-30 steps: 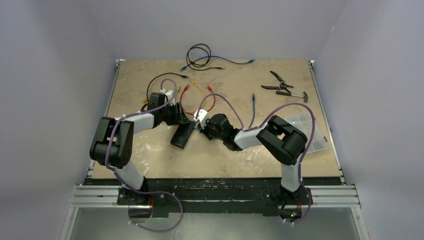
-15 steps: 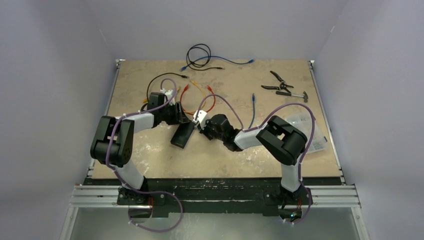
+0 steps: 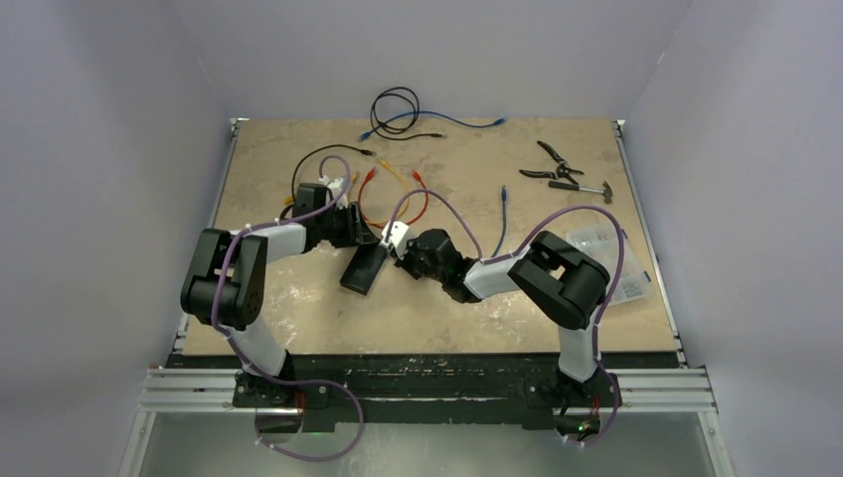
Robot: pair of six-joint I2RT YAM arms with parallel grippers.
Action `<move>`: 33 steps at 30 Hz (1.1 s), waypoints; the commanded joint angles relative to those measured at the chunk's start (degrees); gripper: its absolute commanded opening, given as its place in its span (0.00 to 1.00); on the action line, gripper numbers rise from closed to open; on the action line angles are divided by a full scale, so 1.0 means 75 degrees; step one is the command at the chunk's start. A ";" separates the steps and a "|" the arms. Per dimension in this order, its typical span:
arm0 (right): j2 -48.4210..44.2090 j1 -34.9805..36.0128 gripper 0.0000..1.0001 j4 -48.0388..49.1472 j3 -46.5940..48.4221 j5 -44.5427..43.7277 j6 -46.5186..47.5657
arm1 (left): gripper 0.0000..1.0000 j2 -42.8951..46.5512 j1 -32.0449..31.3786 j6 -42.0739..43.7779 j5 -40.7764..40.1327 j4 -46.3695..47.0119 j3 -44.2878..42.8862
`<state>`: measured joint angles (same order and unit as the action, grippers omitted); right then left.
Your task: Insert the plug into the switch port
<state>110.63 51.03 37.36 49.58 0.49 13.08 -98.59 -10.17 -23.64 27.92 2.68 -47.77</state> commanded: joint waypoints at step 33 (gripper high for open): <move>0.0000 0.0168 0.00 0.0863 0.1376 0.0846 0.0259 | 0.36 -0.0074 -0.1019 -0.0372 0.0357 -0.0695 0.0543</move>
<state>111.81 50.89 32.64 53.30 0.93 15.25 -97.08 -12.80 -24.27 24.23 4.62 -46.54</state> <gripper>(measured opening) 0.083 0.377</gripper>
